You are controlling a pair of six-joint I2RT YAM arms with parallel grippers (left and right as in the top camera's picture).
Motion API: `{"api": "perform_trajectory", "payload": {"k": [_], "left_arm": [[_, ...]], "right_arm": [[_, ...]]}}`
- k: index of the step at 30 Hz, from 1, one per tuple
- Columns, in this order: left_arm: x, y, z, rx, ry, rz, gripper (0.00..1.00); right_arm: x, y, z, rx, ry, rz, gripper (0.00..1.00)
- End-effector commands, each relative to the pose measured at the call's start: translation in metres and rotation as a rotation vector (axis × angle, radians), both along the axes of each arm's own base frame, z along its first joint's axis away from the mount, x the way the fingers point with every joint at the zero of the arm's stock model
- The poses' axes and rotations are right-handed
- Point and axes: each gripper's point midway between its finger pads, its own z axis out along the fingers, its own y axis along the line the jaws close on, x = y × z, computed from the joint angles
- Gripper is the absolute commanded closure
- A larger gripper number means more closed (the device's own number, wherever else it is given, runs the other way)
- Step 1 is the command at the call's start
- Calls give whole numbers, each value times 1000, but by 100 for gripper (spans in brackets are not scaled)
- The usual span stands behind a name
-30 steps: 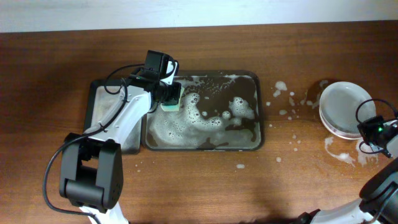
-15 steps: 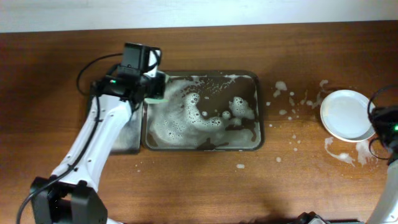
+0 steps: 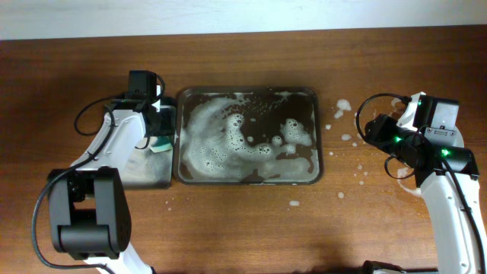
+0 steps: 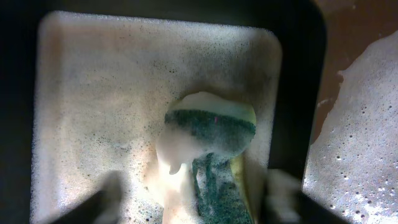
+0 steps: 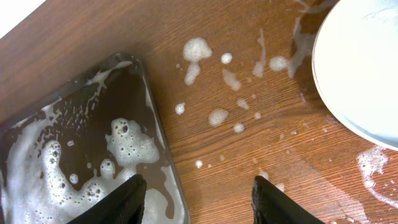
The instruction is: Clean dirty plates on tray and stack at the side
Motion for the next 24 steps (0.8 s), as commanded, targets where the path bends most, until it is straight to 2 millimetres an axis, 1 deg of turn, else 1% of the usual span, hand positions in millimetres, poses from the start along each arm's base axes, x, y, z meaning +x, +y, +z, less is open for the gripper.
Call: {"api": "perform_trajectory", "payload": {"k": [1, 2, 3, 4, 5, 6, 7, 8, 9, 10, 11, 12, 13, 14, 15, 16, 17, 19, 20, 23, 24], "left_arm": [[7, 3, 23, 4, -21, 12, 1], [9, 2, 46, 3, -48, 12, 1], [11, 2, 76, 1, -94, 12, 1], [11, 1, 110, -3, -153, 9, 1], [8, -3, 147, -18, -226, 0, 1], [1, -10, 175, -56, -294, -22, 1], [-7, -11, 194, -63, -334, -27, 1], [-12, -10, 208, -63, -370, -27, 1], [-14, -10, 213, -64, -381, -27, 1], [-15, -10, 213, -64, -381, -27, 1], [-14, -10, 212, -64, -379, -27, 1], [-14, -10, 212, -64, -379, -27, 1], [-14, -10, 212, -64, -379, -27, 1], [-14, -10, 212, -64, -379, -27, 1], [-14, -10, 212, -64, -379, -27, 1], [-14, -10, 212, -64, -379, -27, 1], [-14, -10, 212, -64, -379, -27, 1], [-14, -10, 212, -64, -379, -27, 1], [-14, -10, 212, -64, -379, -27, 1], [-14, -10, 212, -64, -379, -27, 1], [-14, -10, 212, -64, -379, -27, 1]], "right_arm": [[2, -2, 6, -32, -15, 12, 44], [2, 1, 7, -33, -22, 40, 44], [1, 6, 11, -26, -37, 70, 44], [-2, 9, 22, -26, -59, 86, 44], [-11, 11, 48, -60, -97, 115, 44], [-18, 12, 66, -89, -120, 142, 42], [-28, 14, 86, -122, -144, 170, 41], [-43, 16, 108, -160, -166, 201, 40], [-62, 20, 132, -193, -194, 226, 40], [-82, 24, 152, -225, -217, 252, 40], [-100, 28, 167, -247, -242, 264, 38], [-120, 32, 181, -261, -270, 266, 34], [-139, 36, 190, -270, -299, 262, 30], [-157, 40, 193, -275, -315, 261, 1], [-170, 43, 190, -271, -305, 262, 2], [-188, 46, 180, -256, -264, 266, 2], [-198, 48, 172, -245, -229, 269, 2], [-212, 51, 158, -216, -151, 277, 2], [-216, 52, 154, -209, -130, 278, 2], [-216, 52, 154, -210, -131, 278, 1], [-207, 47, 158, -237, -161, 264, 2]]}}
